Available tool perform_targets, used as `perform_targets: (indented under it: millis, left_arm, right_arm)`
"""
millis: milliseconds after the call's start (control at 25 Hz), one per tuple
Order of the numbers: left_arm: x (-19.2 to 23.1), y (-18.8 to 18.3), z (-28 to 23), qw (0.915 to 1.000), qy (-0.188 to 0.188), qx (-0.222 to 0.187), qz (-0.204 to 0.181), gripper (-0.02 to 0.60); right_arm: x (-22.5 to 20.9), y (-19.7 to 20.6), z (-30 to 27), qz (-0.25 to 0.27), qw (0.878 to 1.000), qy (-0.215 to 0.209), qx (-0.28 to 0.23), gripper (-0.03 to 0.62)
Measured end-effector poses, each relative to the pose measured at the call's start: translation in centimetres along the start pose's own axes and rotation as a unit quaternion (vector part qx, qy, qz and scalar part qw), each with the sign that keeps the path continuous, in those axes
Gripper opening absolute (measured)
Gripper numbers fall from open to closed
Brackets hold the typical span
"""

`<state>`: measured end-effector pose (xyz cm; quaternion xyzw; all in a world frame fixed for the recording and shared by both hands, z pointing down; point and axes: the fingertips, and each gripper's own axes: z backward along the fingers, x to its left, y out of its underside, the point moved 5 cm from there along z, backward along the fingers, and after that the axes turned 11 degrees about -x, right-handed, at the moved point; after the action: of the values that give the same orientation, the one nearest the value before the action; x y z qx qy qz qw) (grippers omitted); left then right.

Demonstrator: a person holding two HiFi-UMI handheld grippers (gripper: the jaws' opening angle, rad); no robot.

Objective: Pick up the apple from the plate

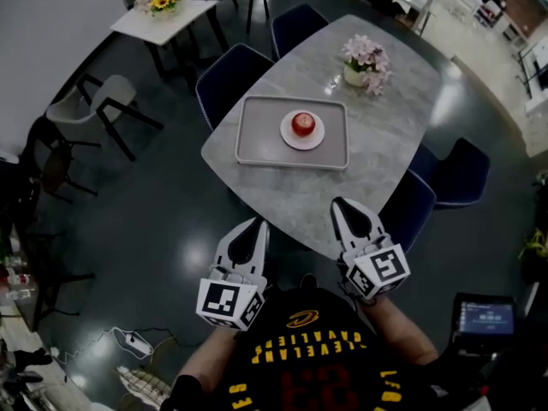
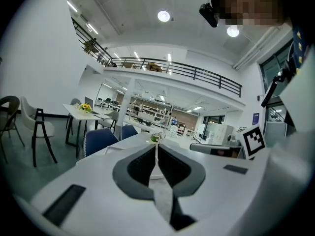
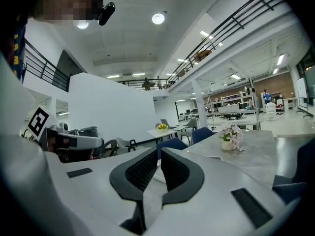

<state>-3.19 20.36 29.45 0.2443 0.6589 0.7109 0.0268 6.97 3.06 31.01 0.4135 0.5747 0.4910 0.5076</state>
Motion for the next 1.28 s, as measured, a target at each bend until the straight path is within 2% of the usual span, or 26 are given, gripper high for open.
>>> perform_targets:
  millis: [80, 120, 320, 440, 560, 720, 880, 1080, 1280]
  left_arm:
    - [2.2, -0.3, -1.4, 0.9999, 0.009, 0.01, 0.008, 0.045]
    - [3.2, -0.3, -2.1, 0.9996, 0.015, 0.016, 0.016, 0.059]
    - [7.7, 0.0, -5.2, 0.9938, 0.062, 0.059, 0.071, 0.064]
    - [9.9, 0.8, -7.6, 0.9835, 0.087, 0.096, 0.126, 0.064]
    - [11.9, 2.2, -10.1, 0.9709, 0.093, 0.13, 0.178, 0.064]
    - [12.7, 3.3, -13.1, 0.9634, 0.097, 0.157, 0.194, 0.063]
    - [13.3, 4.9, -16.5, 0.9564, 0.086, 0.178, 0.215, 0.064]
    - [15.1, 5.9, -20.2, 0.9531, 0.066, 0.211, 0.207, 0.064]
    - [16.7, 8.3, -24.0, 0.9446, 0.048, 0.242, 0.217, 0.064]
  right_arm:
    - [-0.5, 0.3, -1.8, -0.006, 1.0, 0.023, 0.002, 0.03]
    - [-0.7, 0.4, -2.6, -0.011, 0.999, 0.033, 0.005, 0.076]
    - [-2.1, 0.9, -5.5, -0.025, 0.996, 0.086, 0.013, 0.078]
    - [-3.8, 1.2, -6.6, -0.057, 0.991, 0.12, 0.015, 0.078]
    - [-5.8, 2.1, -7.3, -0.111, 0.983, 0.143, 0.019, 0.078]
    - [-8.2, 3.0, -7.6, -0.147, 0.974, 0.169, 0.026, 0.078]
    - [-11.5, 5.5, -8.6, -0.187, 0.964, 0.185, 0.035, 0.077]
    - [-14.7, 8.3, -11.2, -0.238, 0.949, 0.199, 0.055, 0.077]
    - [-17.4, 10.9, -13.7, -0.265, 0.94, 0.2, 0.078, 0.077]
